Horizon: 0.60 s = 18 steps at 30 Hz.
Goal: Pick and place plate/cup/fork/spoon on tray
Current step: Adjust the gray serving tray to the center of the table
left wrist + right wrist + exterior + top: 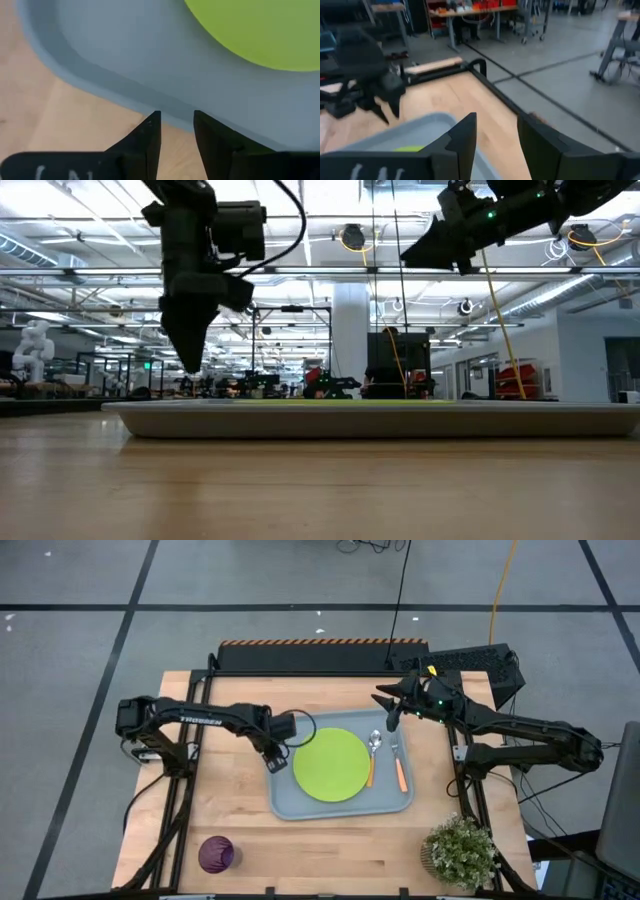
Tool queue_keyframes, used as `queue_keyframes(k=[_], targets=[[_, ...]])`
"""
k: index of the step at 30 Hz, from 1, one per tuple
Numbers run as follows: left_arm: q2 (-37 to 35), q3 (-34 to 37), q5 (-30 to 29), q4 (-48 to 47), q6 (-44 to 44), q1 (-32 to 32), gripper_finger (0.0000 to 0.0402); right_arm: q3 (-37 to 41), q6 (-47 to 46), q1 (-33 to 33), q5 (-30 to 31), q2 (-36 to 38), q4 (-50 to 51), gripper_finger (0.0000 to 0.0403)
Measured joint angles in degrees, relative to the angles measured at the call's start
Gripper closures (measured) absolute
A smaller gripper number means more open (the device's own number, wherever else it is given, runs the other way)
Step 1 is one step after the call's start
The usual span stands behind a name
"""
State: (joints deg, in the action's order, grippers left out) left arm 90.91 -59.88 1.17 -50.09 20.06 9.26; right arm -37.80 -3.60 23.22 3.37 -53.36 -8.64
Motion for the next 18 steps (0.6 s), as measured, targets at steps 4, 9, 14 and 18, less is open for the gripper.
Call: queue_keyframes(k=[4, 9, 14, 18], targets=[[0.0, 3.2, -0.1, 5.0, 1.6, -2.7, 0.0282, 0.0, 1.4, 0.0, 0.0, 0.0, -3.6, 0.0268], [0.0, 7.0, -3.5, 7.2, 3.2, -4.6, 0.0282, 0.0, 1.9, 0.0, 0.0, -0.1, -6.3, 0.0268], [-0.1, 8.5, -6.8, 7.4, 3.2, -4.8, 0.0282, 0.0, 1.9, 0.0, 0.0, -0.1, -7.0, 0.0268], [-0.1, 8.8, -10.3, 7.2, 2.1, -4.7, 0.0282, 0.0, 1.2, 0.0, 0.0, -0.1, -7.0, 0.0268]])
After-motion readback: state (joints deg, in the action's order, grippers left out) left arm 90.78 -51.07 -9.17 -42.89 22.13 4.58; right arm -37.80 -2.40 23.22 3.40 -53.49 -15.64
